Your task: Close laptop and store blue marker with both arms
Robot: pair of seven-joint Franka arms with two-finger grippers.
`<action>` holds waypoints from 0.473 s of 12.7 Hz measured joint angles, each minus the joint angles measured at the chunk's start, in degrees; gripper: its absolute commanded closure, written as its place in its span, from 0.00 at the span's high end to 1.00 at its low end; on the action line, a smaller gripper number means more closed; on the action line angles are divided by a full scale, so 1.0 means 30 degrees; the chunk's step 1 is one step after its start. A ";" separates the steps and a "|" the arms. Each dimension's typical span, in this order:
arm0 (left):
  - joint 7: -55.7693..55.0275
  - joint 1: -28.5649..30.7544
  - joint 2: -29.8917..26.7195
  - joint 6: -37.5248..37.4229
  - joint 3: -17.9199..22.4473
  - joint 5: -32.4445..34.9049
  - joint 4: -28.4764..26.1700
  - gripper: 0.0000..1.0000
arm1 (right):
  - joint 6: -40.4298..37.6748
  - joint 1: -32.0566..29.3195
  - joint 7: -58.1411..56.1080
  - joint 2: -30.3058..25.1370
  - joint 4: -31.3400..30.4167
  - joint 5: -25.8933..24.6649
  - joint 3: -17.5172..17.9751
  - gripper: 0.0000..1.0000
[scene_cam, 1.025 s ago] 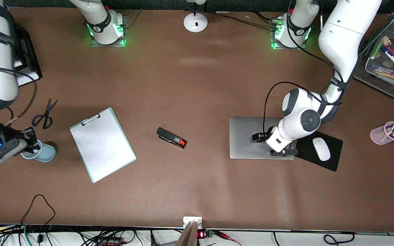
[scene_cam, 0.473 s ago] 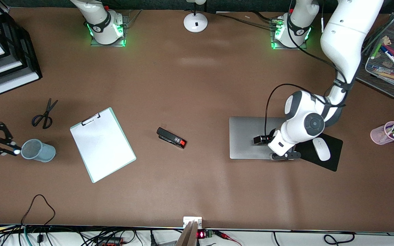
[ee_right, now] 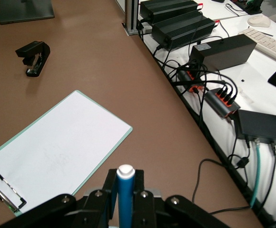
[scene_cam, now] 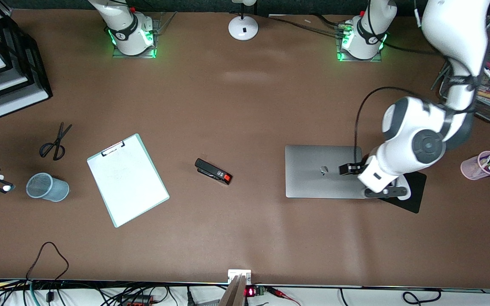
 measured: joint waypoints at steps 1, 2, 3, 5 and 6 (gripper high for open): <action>0.0001 0.0246 -0.0365 -0.0754 0.0067 0.0069 0.0423 1.00 | -0.0145 -0.0114 -0.0215 0.0288 -0.0004 0.0215 0.0007 0.00; 0.0014 0.0564 -0.0736 -0.1341 0.0099 0.0098 0.0773 1.00 | -0.0253 -0.0145 -0.0269 0.0517 -0.0005 0.0344 0.0020 0.00; 0.0032 0.0822 -0.1124 -0.1863 0.0114 0.0100 0.1047 1.00 | -0.0524 -0.0159 -0.0302 0.0747 -0.0010 0.0364 0.0030 0.00; 0.0040 0.0984 -0.1764 -0.3433 0.0120 0.0106 0.1962 1.00 | -0.1429 -0.0337 -0.0640 0.1140 -0.0014 0.0380 0.0036 0.00; 0.0040 0.0989 -0.1972 -0.4524 0.0120 0.0114 0.2783 1.00 | -0.1774 -0.0541 -0.1053 0.1268 -0.0014 0.0381 0.0034 0.00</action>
